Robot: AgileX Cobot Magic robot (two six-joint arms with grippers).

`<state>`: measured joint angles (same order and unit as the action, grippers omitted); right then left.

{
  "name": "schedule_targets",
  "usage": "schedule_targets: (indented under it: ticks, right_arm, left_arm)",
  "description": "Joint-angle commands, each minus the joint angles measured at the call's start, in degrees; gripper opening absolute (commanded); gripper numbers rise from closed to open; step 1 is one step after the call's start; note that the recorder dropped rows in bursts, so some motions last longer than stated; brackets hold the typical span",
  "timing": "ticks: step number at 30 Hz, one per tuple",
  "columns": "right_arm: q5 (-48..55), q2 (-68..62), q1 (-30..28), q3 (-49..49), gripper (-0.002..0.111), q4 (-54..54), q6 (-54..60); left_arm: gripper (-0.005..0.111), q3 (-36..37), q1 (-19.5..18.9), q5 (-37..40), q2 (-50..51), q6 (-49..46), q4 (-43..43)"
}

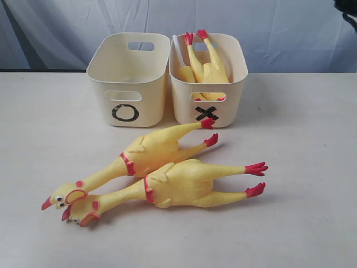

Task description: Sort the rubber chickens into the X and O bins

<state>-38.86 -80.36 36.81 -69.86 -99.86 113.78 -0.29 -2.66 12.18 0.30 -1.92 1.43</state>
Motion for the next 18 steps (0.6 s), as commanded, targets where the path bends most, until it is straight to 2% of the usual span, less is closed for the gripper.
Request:
schedule_targets:
  ticks: [1, 5, 7, 12, 16, 18]
  right_arm:
    - [-0.53, 4.8, -0.36, 4.25, -0.001, -0.08, 1.09]
    - [-0.14, 10.35, -0.36, 8.49, -0.001, -0.08, 1.09]
    - [0.66, 13.24, -0.36, 10.7, -0.001, -0.08, 1.09]
    - [1.15, 19.94, -0.36, 15.3, -0.001, -0.08, 1.09]
    - [1.77, 26.18, -0.36, 19.41, -0.001, -0.08, 1.09]
    - [3.04, 29.51, -0.36, 21.63, -0.001, -0.08, 1.09]
  left_arm:
    - [0.0, 0.29, 0.29, -0.34, -0.3, 0.2, 0.17]
    - [0.0, 0.29, 0.29, -0.78, -0.3, 0.2, -0.92]
    - [0.0, 0.29, 0.29, -2.26, -0.3, 0.46, -5.9]
    - [0.0, 0.29, 0.29, -11.5, -0.3, 0.46, -15.94]
    - [0.0, 0.29, 0.29, -20.45, -0.3, 0.95, -19.7]
    - [0.0, 0.29, 0.29, -24.06, -0.3, 4.21, -21.2]
